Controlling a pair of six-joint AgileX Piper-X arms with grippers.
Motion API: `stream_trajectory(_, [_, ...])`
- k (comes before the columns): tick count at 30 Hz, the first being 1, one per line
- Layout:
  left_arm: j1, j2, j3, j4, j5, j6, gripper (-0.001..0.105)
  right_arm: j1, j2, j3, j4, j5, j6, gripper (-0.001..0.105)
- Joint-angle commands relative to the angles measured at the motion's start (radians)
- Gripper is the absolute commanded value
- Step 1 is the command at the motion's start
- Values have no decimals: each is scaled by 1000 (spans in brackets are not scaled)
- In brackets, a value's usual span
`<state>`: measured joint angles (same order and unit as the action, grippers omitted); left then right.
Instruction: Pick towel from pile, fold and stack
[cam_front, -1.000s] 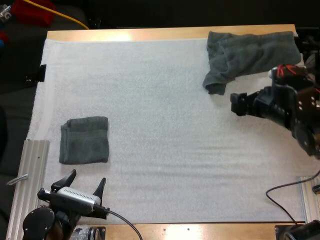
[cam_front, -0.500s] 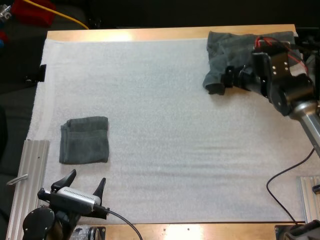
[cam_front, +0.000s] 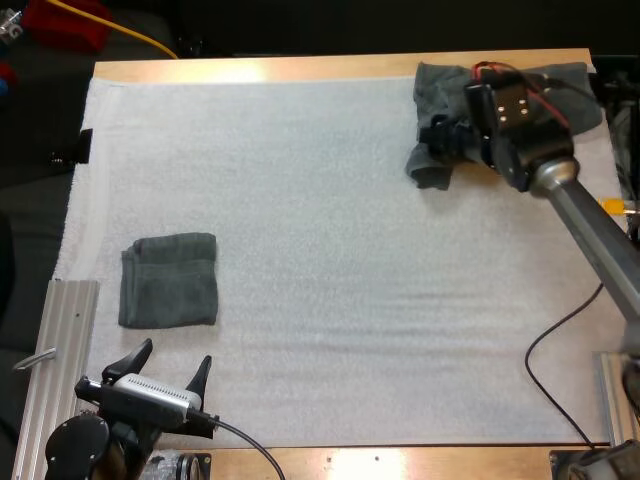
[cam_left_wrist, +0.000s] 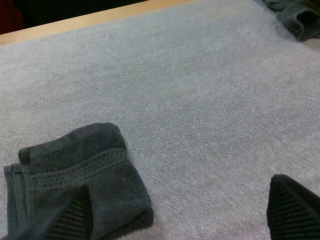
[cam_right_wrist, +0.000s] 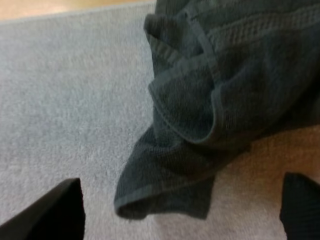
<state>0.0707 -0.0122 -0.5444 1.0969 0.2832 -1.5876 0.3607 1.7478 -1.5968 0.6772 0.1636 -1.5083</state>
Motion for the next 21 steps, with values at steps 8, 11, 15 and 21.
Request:
stream_trajectory(8, [0, -138, -1, -13, 4, -8, 69, 0, 123, -69, -49, 91, 26, 77])
stream_trajectory(11, [0, -138, -1, -13, 4, -8, 69, -7, 167, -92, -57, 127, 29, 77])
stream_trajectory(15, [0, -138, -1, -13, 4, -8, 69, -21, 222, -117, -59, 154, 44, 77])
stream_trajectory(21, [0, -138, -1, -13, 4, -8, 69, -54, 282, -127, -89, 169, 79, 77])
